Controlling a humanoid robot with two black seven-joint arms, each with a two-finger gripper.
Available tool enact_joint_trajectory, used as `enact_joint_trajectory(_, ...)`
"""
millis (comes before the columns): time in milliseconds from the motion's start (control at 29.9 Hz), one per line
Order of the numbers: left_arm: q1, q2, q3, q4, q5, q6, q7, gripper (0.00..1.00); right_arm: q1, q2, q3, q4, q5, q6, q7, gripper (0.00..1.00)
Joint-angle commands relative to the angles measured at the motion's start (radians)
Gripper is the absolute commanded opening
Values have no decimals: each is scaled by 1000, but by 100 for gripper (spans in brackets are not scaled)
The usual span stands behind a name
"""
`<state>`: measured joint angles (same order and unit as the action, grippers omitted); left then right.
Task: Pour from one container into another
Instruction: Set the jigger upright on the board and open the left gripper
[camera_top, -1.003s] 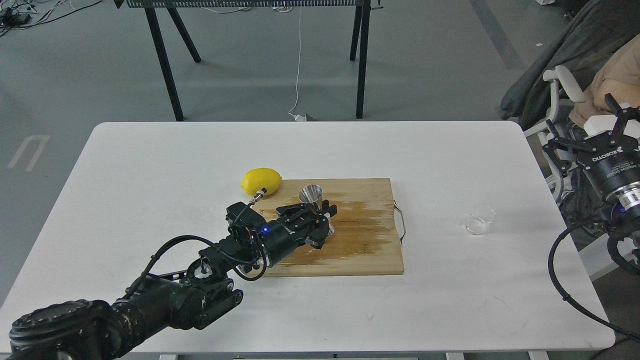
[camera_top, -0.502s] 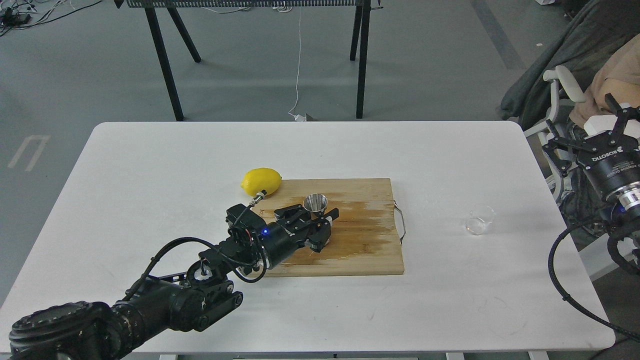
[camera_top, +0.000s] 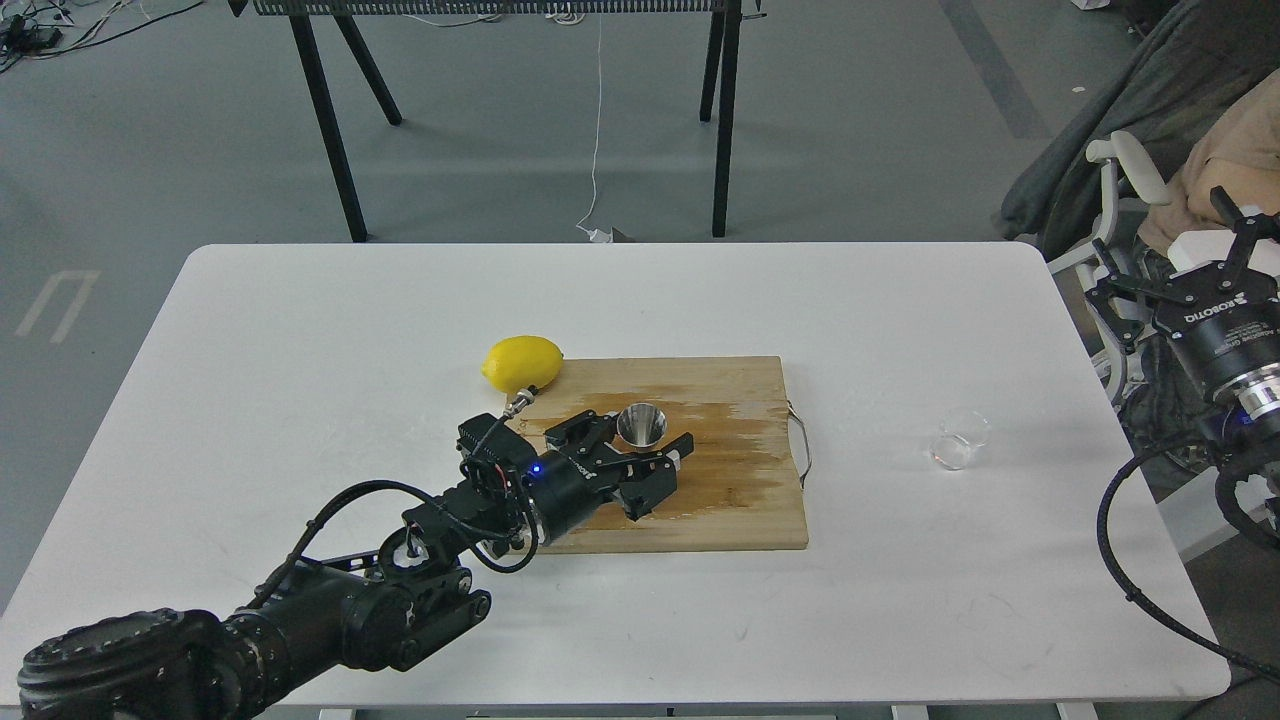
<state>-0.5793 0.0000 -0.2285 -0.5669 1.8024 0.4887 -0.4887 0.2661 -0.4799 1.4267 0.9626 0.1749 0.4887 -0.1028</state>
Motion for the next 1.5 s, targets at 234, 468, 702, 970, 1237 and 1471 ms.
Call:
enact_joint_trajectory(234,10,0,1,-1,0,0,0,97,-4,0,-2,-1,0,0,0,98)
enact_joint_trajectory(468,19,0,2,-1,0,0,0,97,-8,1,0,-1,0,0,0,98)
enact_joint_trajectory(702,26,0,2,-1,0,0,0,97,-8,1,0,1,0,0,0,98)
enact_joint_trajectory(970,22,0,0,-1,0,0,0,97,-8,1,0,1,0,0,0,98)
enact_joint_trajectory(1237,24,20,0,-17,0,0,0,97,-8,1,0,1,0,0,0,98)
enact_joint_trajectory(1471,27,43,0,-44,0,0,0,97,-7,1,0,-1,0,0,0,98)
